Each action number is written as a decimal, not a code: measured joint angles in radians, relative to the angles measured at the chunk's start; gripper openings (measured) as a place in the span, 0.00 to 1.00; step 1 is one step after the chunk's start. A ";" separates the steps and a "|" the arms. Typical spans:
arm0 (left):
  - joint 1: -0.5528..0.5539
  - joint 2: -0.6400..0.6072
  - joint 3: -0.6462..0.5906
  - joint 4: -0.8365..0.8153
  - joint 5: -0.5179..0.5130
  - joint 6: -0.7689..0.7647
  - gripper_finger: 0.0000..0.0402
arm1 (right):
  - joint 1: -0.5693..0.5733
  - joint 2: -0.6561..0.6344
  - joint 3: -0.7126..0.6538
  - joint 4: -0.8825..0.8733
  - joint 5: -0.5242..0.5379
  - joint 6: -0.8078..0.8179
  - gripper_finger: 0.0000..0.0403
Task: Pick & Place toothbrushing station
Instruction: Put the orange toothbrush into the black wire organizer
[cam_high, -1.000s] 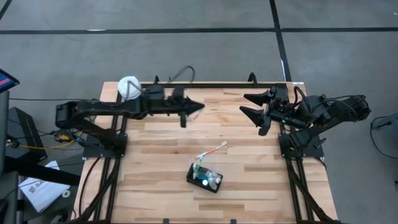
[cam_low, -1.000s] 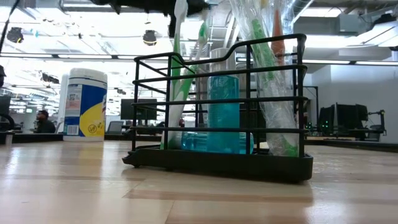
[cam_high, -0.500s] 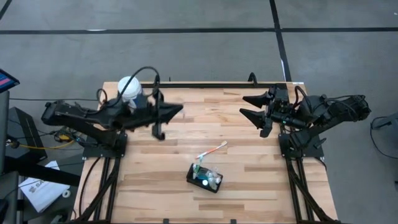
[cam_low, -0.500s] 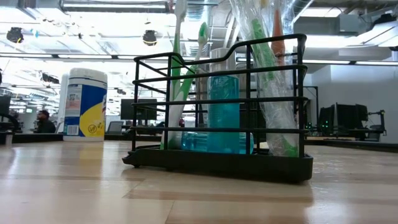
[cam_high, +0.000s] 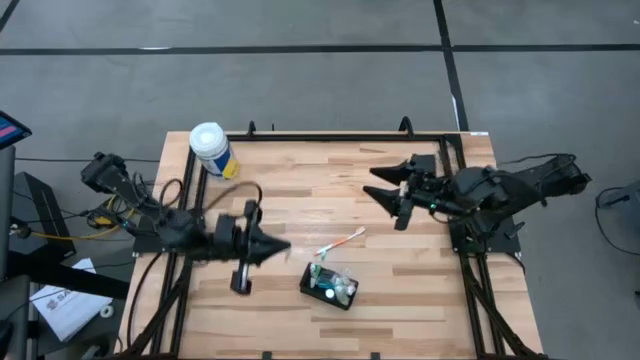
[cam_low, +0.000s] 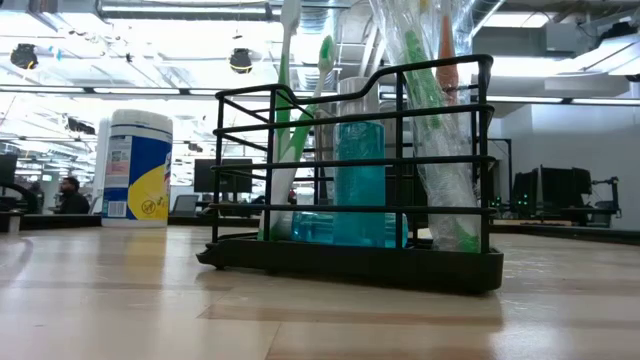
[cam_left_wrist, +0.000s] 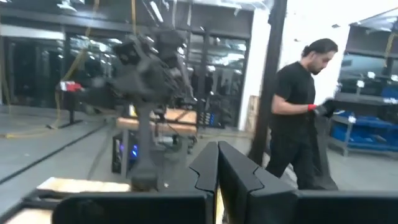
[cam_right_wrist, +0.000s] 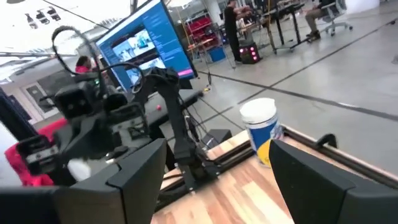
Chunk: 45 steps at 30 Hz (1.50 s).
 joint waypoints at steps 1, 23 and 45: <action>-0.025 0.011 0.000 0.002 -0.018 0.000 0.00 | 0.005 0.012 0.000 0.015 -0.001 0.002 0.68; -0.127 0.319 0.000 0.261 -0.027 -0.016 0.00 | 0.137 0.079 0.000 0.326 0.072 -0.193 0.68; 0.072 0.148 -0.387 0.468 0.143 -0.027 0.00 | 0.214 0.079 0.000 0.322 0.121 -0.211 0.68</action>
